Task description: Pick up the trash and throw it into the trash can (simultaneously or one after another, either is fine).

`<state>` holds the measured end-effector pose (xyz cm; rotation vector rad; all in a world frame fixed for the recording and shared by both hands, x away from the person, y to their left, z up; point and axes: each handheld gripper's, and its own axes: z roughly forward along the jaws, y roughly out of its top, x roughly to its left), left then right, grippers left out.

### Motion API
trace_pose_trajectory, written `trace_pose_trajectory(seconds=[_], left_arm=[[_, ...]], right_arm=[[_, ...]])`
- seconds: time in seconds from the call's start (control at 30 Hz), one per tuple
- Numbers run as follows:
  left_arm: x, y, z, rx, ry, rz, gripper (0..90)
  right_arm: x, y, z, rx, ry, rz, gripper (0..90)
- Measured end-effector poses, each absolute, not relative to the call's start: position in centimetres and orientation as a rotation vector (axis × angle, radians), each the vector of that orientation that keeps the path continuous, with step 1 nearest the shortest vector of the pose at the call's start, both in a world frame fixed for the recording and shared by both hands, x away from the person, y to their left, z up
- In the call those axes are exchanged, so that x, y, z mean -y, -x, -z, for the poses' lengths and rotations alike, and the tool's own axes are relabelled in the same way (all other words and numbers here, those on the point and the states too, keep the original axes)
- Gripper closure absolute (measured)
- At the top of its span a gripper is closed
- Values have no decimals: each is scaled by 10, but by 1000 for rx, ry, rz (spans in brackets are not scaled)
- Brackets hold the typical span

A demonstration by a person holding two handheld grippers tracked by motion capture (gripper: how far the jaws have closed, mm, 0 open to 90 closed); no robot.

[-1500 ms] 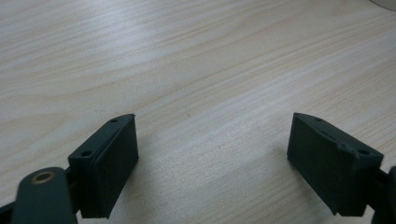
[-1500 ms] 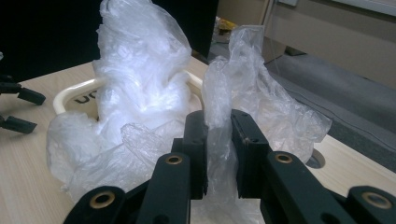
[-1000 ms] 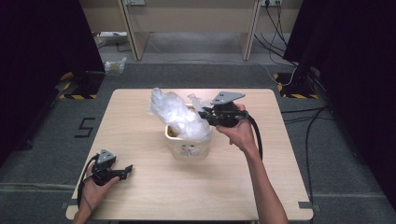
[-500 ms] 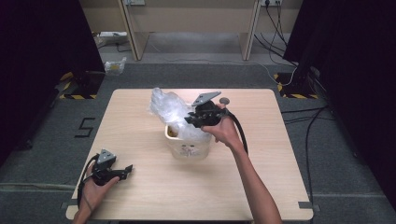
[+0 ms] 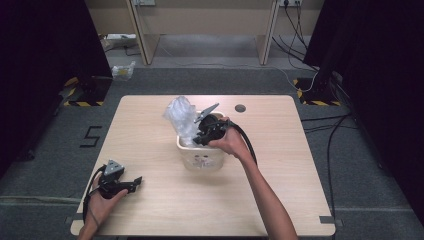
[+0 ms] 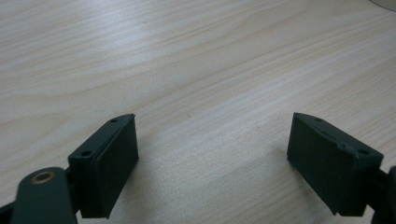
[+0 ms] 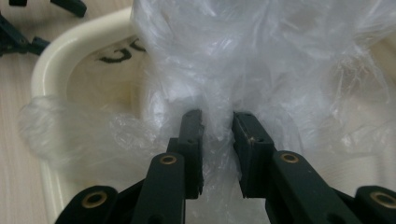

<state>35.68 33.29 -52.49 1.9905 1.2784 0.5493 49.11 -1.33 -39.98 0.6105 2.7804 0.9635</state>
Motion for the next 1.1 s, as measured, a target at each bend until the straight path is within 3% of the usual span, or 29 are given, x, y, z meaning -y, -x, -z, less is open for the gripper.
trace_pose_trajectory(seconds=[0.33,0.63,1.1], left_arm=[[-333,-357,525,-1279,-1992,-548,154],[-333,-357,525,-1278,-1990,-550,154],[-333,-357,525,-1281,-1988,-548,153]], right_arm=[[12,-493,403,-2820,-635,-923,714],[27,-490,388,-2719,-717,-1089,410],[75,-481,358,-2482,-817,-1251,385]])
